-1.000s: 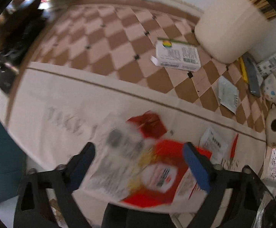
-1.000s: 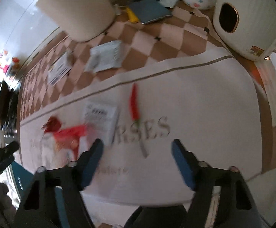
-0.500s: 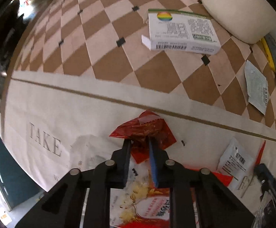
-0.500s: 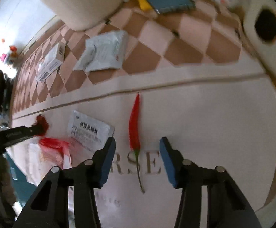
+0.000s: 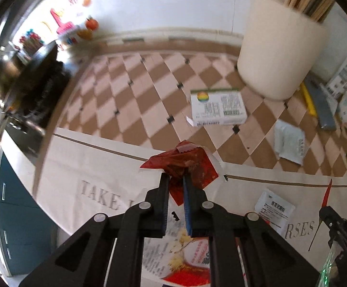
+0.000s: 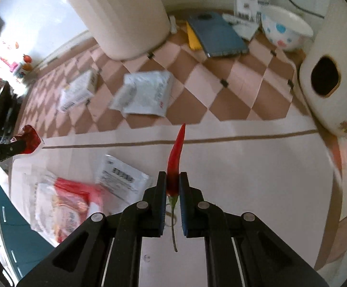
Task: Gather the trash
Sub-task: 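Grasp the red snack bag with the left tool while the right tool grasps the red chili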
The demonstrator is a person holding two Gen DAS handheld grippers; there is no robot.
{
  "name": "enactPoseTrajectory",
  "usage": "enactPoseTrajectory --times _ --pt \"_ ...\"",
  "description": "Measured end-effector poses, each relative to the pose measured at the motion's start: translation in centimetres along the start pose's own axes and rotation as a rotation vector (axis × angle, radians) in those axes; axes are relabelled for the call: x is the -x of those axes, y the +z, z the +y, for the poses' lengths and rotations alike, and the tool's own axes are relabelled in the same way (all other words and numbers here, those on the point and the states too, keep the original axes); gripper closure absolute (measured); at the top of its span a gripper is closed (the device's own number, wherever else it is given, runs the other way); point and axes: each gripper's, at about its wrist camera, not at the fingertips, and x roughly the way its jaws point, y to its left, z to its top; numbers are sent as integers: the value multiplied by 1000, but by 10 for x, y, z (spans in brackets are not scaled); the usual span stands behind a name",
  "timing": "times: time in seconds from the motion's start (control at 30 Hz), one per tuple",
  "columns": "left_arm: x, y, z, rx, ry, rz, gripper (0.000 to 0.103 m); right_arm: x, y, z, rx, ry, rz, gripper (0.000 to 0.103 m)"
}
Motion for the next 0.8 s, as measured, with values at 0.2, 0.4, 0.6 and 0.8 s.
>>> enactPoseTrajectory --times 0.2,0.4,0.6,0.8 --pt "31 -19 41 61 -29 -65 95 46 -3 30 51 47 -66 93" --pt "57 -56 94 127 -25 -92 95 76 -22 86 143 111 -92 93" --pt "66 -112 163 227 17 -79 95 87 -55 163 270 178 -78 93" --pt "45 -180 241 374 63 0 95 75 -109 253 423 247 -12 93"
